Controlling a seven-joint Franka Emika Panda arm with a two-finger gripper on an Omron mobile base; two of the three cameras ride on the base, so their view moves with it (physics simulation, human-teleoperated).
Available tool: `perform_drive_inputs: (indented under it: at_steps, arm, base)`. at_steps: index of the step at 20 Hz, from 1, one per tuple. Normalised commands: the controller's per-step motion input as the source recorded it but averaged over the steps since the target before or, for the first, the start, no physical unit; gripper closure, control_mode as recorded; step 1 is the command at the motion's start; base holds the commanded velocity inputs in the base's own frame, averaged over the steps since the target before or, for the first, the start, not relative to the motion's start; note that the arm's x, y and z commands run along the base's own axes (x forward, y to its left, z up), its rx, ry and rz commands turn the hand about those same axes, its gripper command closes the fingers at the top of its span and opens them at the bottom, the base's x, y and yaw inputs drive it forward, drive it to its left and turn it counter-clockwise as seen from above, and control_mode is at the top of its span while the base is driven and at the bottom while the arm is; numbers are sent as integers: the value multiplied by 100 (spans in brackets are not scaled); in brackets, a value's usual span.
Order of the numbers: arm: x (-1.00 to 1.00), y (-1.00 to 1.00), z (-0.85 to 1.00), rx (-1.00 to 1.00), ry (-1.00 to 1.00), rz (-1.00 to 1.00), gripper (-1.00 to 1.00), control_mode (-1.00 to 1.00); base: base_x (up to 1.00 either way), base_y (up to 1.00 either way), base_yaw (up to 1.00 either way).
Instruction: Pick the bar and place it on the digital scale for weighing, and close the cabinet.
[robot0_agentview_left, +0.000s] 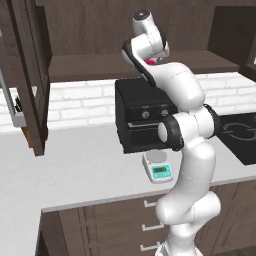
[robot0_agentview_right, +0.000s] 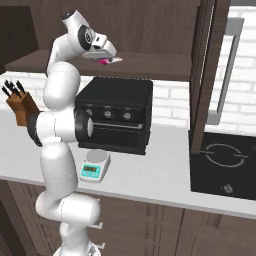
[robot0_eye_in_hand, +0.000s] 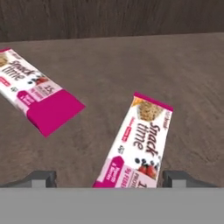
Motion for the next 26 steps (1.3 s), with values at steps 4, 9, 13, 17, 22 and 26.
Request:
perform_drive_inputs:
  at_steps: [4,9,13,17,22,26]
  arm:
    - [-11,-40,-100,0,5,0,100,-100]
    - [-28,-79,-100,0,12,0,100,-100]
    - [-24,-46,-100,0,18,0,100,-100]
    - [6,-1,-71,-2,38,0,100,-100]
    - [-23,3,5,0,22,0,100,-100]
    - [-97,0,41,1,17,0,100,-100]
  base:
    - [0,0,0]
    - [0,0,0]
    - [0,0,0]
    - [0,0,0]
    - [0,0,0]
    - [0,0,0]
